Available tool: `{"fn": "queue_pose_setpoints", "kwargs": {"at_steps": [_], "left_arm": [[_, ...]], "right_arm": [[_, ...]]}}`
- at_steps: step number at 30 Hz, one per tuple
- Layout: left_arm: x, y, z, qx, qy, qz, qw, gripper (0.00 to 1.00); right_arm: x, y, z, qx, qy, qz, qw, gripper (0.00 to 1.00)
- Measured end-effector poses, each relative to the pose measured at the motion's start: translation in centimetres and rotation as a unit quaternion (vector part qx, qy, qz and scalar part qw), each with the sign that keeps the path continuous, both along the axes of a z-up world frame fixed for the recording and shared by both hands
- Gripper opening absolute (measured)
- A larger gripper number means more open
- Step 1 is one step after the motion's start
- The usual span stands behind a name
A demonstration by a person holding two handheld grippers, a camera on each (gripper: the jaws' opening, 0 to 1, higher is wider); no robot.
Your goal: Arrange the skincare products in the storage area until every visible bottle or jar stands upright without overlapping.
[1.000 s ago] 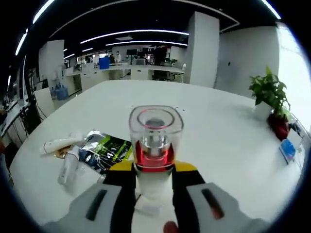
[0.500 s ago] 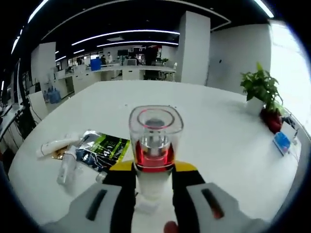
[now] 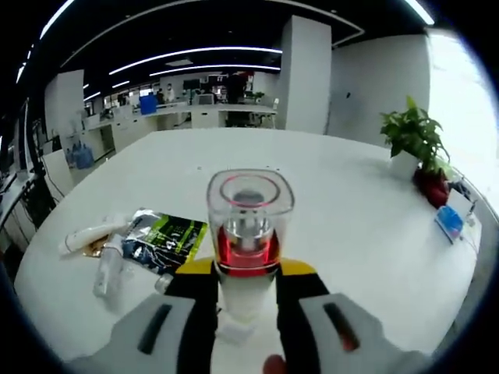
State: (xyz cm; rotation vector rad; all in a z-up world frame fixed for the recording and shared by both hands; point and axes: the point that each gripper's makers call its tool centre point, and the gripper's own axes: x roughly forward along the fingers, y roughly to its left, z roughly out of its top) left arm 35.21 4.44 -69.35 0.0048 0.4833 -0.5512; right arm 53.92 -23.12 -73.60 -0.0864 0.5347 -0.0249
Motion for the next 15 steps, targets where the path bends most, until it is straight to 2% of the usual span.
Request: {"fn": "queue_pose_setpoints", "kwargs": {"at_steps": [8, 15], "left_arm": [[-0.04, -0.06, -0.04, 0.001, 0.0, -0.003, 1.0, 0.83], [-0.06, -0.12, -0.04, 0.003, -0.002, -0.006, 1.0, 0.83]], "right_arm": [[0.15, 0.09, 0.05, -0.01, 0.005, 0.017, 0.9998, 0.29], [0.34, 0.12, 0.48, -0.001, -0.003, 0.021, 0.9998, 0.32]]}}
